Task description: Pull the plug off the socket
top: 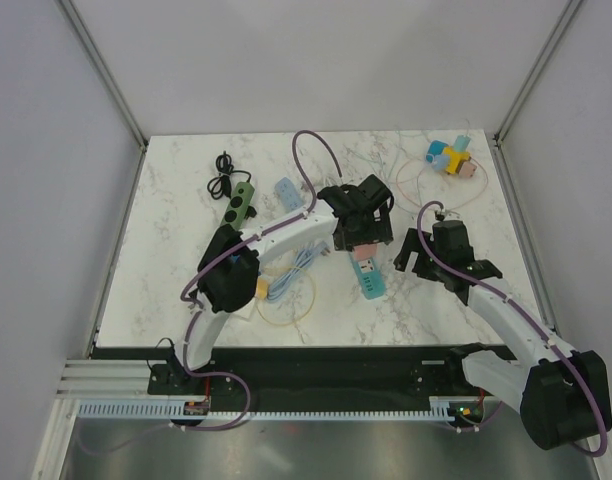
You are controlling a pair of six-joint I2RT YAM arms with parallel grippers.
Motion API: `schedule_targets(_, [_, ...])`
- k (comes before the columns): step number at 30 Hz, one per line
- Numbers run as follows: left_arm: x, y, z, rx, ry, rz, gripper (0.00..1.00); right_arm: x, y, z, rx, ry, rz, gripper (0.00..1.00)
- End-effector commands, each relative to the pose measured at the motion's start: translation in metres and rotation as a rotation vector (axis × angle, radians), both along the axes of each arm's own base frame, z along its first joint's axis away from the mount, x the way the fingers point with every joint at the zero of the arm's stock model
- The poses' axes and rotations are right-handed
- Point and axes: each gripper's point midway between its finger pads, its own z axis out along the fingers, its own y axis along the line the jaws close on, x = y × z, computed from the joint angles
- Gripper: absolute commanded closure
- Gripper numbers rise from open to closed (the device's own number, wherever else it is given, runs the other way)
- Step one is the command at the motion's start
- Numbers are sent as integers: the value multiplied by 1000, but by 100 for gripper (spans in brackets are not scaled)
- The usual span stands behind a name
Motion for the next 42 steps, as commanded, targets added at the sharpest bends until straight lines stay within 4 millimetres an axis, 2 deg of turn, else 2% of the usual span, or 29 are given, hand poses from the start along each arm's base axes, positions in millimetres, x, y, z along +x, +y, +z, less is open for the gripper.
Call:
schedule_targets(1, [17,-3,2,18,-36,44,0,2,4,3,17,-24,28,2])
schedule_targets(2, [18,-3,-7,32,-22,42,0,1,9,3,33,-21,48,2])
schedule_targets(6, [25,2,-15,33,4,37,2,-1,17,0,59,-4,96,3])
schedule_targets(7, [28,2,-14,28,2,30,9,-1,21,0,67,-3,118,2])
schedule_targets(9, [32,-4,-5,8,-33,-39,17,-3,32,-3,110,14,169,3])
schedule_targets(10, [31,-8,-2,-14,-35,-72,29,-4,35,-5,119,20,188,3])
schedule_targets(11, [32,-9,2,-15,-51,-101,38,-7,44,-5,156,34,226,4])
schedule_targets(12, [34,-12,6,-32,-68,-117,55,-6,47,-9,170,45,239,4])
schedule_targets(15, [28,-17,15,-65,-76,-185,63,-7,63,-11,250,51,292,7])
schedule_targets(17, [22,-19,16,-93,-71,-212,88,-4,69,-12,289,41,295,8])
schedule_targets(18, [19,-19,25,-113,-75,-221,98,-6,75,-12,317,43,314,9])
schedule_targets(19, [19,-21,30,-135,-90,-228,98,-6,77,-12,332,39,318,9])
schedule_targets(20, [14,-17,25,-130,-78,-233,98,-1,80,-10,353,21,324,11])
schedule_targets(22, [12,-19,40,-176,-104,-247,98,-3,85,-12,382,20,337,14])
schedule_targets(23, [7,-16,35,-175,-97,-259,98,2,87,-12,391,2,336,15])
schedule_targets(25, [2,-17,52,-224,-113,-276,98,4,87,-15,387,-3,334,18])
schedule_targets(27, [-1,-15,56,-261,-116,-279,98,5,87,-20,389,1,329,20])
schedule_targets(28, [-2,-14,69,-293,-134,-284,98,4,89,-20,402,-1,337,21])
schedule_targets(29, [-3,-13,69,-317,-142,-286,98,5,90,-21,414,-12,340,23])
schedule_targets(31, [-7,-10,70,-359,-136,-296,98,4,94,-19,442,-25,339,26])
schedule_targets(33, [-8,-13,88,-440,-159,-309,98,5,98,-17,479,-41,346,28])
schedule_targets(36, [-10,-13,94,-505,-167,-310,98,7,103,-11,520,-70,356,31])
schedule_targets(38, [-15,-12,92,-534,-151,-313,98,10,106,-8,547,-86,346,39])
schedule_targets(39, [-14,-14,100,-570,-171,-326,98,10,106,-8,554,-86,343,43])
schedule_targets(40, [-15,-13,100,-582,-169,-326,98,11,107,-8,568,-82,336,53])
schedule_targets(41, [-18,-11,94,-584,-153,-320,98,12,108,-9,573,-82,331,58])
schedule_targets(42, [-18,-11,99,-600,-164,-324,98,12,109,-10,583,-76,334,63])
